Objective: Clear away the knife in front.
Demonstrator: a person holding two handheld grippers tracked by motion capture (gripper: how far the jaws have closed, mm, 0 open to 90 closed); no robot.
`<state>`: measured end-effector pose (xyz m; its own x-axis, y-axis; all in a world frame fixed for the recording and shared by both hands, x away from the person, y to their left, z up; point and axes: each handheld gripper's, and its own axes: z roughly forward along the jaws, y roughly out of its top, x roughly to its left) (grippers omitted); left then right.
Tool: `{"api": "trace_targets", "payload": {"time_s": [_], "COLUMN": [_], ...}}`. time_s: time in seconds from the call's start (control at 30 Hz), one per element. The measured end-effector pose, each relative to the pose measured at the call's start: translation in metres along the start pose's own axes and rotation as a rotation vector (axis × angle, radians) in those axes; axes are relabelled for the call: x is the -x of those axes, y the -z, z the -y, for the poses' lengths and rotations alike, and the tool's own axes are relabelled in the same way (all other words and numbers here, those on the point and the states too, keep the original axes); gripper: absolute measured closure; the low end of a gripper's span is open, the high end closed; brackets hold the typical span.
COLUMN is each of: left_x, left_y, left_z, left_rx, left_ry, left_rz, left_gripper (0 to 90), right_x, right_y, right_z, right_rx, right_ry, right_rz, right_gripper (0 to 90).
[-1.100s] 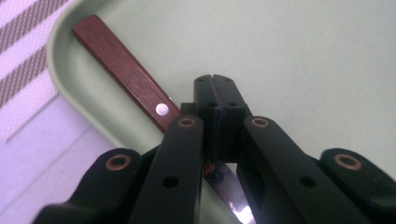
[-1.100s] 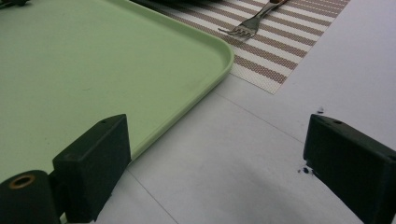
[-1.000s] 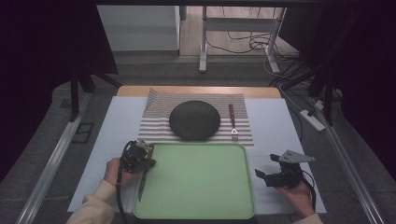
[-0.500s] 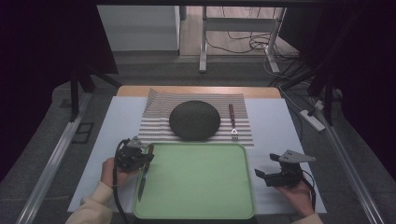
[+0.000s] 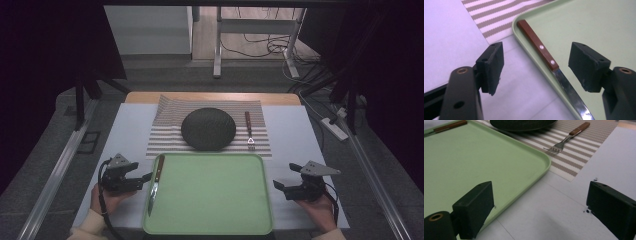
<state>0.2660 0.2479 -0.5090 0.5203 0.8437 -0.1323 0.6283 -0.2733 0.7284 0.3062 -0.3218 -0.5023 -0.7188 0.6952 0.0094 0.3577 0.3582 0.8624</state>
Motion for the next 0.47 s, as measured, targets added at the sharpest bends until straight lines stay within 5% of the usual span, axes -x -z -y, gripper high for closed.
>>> {"api": "trace_targets", "payload": {"time_s": [0.47], "left_x": [0.0019], "left_y": [-0.0014], "left_z": [0.0023], "left_rx": [-0.019], "left_ry": [-0.010], "left_rz": [-0.003], "left_gripper": [25.1], "right_x": [-0.0014], "right_y": [0.0026], "right_z": [-0.0012], "right_rx": [0.018], "right_ry": [0.017], "right_rz": [-0.003], "right_gripper": [7.6]}}
